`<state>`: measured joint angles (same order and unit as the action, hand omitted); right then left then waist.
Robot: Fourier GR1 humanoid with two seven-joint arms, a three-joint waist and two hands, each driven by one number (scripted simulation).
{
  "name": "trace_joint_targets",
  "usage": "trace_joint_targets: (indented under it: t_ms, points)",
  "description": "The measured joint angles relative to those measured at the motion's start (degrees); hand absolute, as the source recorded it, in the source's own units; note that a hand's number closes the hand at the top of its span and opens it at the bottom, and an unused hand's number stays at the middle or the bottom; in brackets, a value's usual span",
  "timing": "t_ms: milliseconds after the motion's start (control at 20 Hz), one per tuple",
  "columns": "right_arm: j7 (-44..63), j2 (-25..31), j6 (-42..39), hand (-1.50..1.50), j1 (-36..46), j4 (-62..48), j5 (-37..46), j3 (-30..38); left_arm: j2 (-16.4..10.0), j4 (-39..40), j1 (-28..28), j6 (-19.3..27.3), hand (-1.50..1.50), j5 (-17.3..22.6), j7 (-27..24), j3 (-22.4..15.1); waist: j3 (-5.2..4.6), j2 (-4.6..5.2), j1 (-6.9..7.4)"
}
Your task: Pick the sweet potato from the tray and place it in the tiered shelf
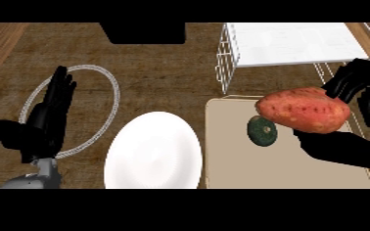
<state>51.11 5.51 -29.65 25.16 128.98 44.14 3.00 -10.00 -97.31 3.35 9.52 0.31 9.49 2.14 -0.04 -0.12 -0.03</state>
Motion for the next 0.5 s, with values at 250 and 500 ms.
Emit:
trace_joint_targets:
  t_ms: [250,500]
  points:
    - [-2.0,3.1,1.7,1.5,4.0,-6.1,-1.2,5.8,-0.4,-1.5,0.0,-1.1,0.0,0.8,1.1,1.0,0.03,0.08,0.18]
    - [-6.1,5.8,7.0,1.5,7.8,-15.7,-0.8,9.5,0.0,-0.7,0.4,-1.3,0.0,0.4,0.5,1.3,0.03,0.16,0.35]
